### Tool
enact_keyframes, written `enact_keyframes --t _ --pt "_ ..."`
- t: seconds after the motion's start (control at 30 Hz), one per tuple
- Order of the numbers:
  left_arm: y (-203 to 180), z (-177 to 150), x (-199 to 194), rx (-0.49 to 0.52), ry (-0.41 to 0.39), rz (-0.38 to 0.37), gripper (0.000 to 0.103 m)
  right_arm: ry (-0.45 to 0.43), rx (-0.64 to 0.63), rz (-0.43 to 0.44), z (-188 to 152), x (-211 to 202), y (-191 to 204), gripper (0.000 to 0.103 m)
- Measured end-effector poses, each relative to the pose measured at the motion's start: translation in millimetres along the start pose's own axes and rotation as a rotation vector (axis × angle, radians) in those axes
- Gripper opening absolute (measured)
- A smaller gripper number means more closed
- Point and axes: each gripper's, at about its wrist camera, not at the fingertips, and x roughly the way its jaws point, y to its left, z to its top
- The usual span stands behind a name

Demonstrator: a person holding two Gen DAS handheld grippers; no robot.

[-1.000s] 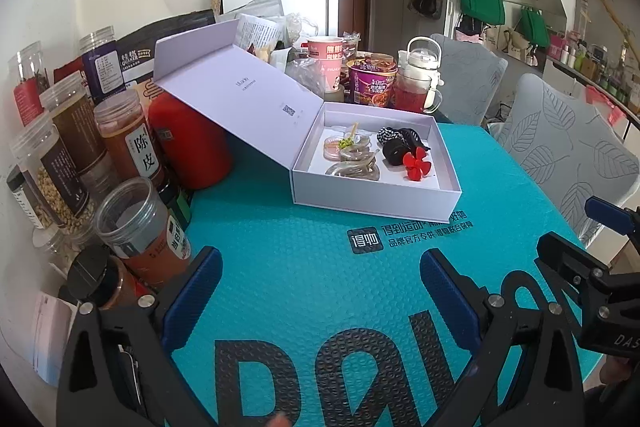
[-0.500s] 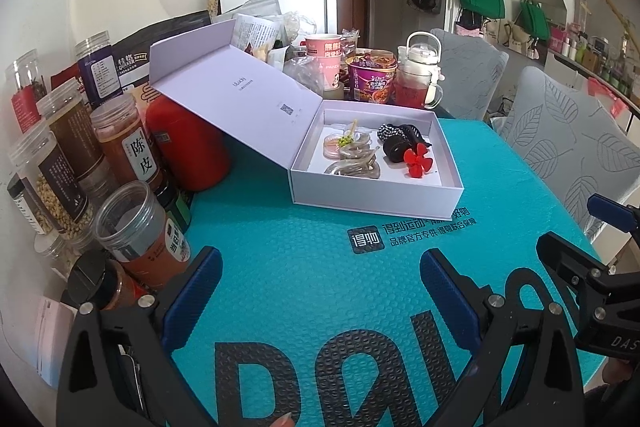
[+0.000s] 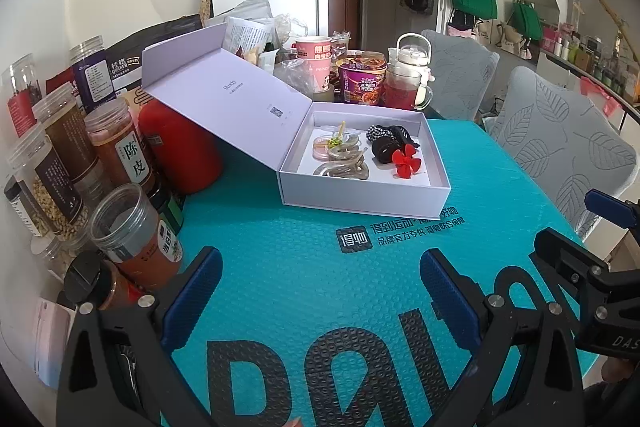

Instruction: Organize rigid objects

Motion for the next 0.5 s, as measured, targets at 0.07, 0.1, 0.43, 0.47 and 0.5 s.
enact_keyframes --t 0.07,0.1,0.43,0.47,0.5 --pt "0.1 0.2 -0.6 0.000 -0.001 0.002 0.101 -0.002 -0.002 -0.001 -0.4 -1.1 -0.1 0.098" --pt "0.1 0.3 -0.8 0.000 -0.002 0.002 0.101 -0.002 -0.001 -0.002 -0.5 -1.4 -0.3 0.098" --pt "3.2 -0.2 -0.2 -0.006 0.001 0.016 0.101 0.002 0.002 -0.006 -1.3 -2.6 -1.9 0.098" --pt "3.3 -0.5 -0.5 -0.005 -0.001 0.014 0.101 0.003 0.002 -0.004 -1.6 -2.6 -2.0 0.098" --pt "3.4 -0.4 -0.1 -0.005 0.001 0.011 0.101 0.005 0.002 -0.002 -1.4 -1.9 -2.1 0.098"
